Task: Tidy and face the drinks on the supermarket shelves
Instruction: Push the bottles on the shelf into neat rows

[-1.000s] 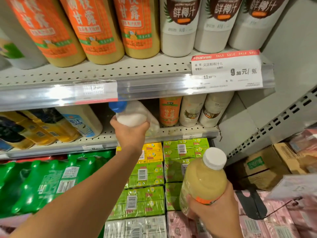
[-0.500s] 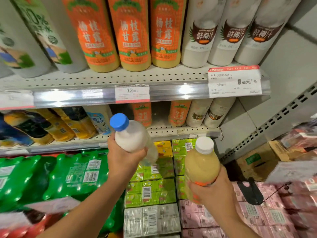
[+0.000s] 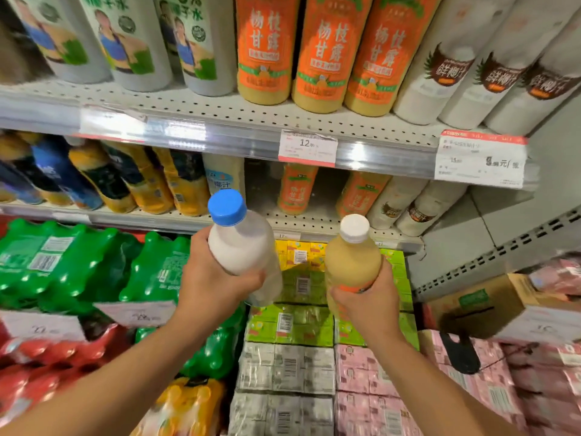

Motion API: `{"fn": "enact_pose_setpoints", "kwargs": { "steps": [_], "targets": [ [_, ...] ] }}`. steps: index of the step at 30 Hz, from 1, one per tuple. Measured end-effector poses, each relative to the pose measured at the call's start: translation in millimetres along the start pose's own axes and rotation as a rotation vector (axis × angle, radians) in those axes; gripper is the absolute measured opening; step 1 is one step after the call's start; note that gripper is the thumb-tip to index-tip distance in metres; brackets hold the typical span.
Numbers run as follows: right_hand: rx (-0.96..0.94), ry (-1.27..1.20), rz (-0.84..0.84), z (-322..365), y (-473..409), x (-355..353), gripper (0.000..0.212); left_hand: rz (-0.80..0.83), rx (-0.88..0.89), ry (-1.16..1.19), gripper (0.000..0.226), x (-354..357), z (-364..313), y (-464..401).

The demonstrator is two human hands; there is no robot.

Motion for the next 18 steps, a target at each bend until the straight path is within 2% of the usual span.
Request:
{"fn": "enact_pose_setpoints", "kwargs": {
  "steps": [13, 18],
  "targets": [
    [0.078, 0.134, 0.123, -5.6, -99.8, 86.6, 0.077, -0.093, -0.045, -0.035, 0.087, 27.5, 15.2, -0.4],
    [0.096, 0.112, 0.09, -0.6, -123.4, 94.8, 0.072, -0.109, -0.069, -0.034, 0.09, 31.0, 19.1, -2.5]
  ]
}}
Point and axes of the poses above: each hand's wrist, its own y-axis away from the middle knuckle, its own x-axis out of the palm, z = x × y, the point moved 5 cm from there along -y, towards the middle knuckle, and after that the axes turned 14 degrees about -z, right-handed, at the moved point
